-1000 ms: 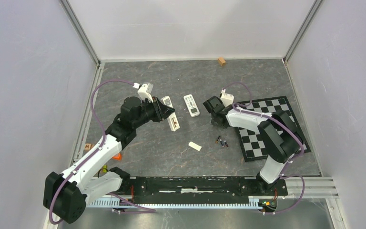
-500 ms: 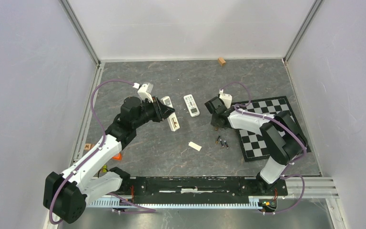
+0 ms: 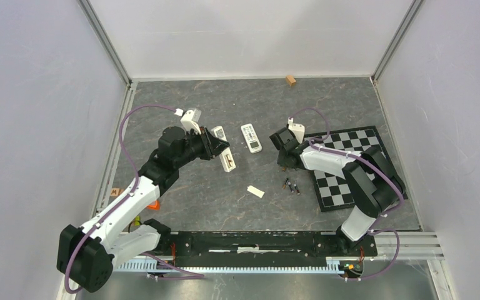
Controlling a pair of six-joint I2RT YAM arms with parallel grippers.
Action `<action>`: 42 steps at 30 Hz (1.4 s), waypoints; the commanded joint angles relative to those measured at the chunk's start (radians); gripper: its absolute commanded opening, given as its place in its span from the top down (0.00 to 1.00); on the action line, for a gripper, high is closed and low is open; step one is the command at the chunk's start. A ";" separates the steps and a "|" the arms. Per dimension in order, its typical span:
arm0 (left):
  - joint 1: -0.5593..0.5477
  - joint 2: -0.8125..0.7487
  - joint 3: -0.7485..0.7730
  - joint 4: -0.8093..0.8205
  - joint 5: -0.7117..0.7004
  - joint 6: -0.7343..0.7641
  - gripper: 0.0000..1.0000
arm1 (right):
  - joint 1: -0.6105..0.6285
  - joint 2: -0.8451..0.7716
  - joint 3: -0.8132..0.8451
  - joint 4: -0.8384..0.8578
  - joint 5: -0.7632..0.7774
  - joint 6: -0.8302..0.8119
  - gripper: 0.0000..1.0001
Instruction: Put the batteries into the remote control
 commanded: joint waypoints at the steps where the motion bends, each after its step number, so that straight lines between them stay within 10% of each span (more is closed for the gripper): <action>1: 0.001 0.006 0.008 0.059 0.011 0.008 0.98 | 0.001 -0.002 -0.012 -0.038 -0.003 -0.006 0.83; 42: 0.004 0.233 0.009 0.632 0.335 -0.457 0.98 | 0.188 -0.612 -0.084 0.615 -0.447 -0.316 1.00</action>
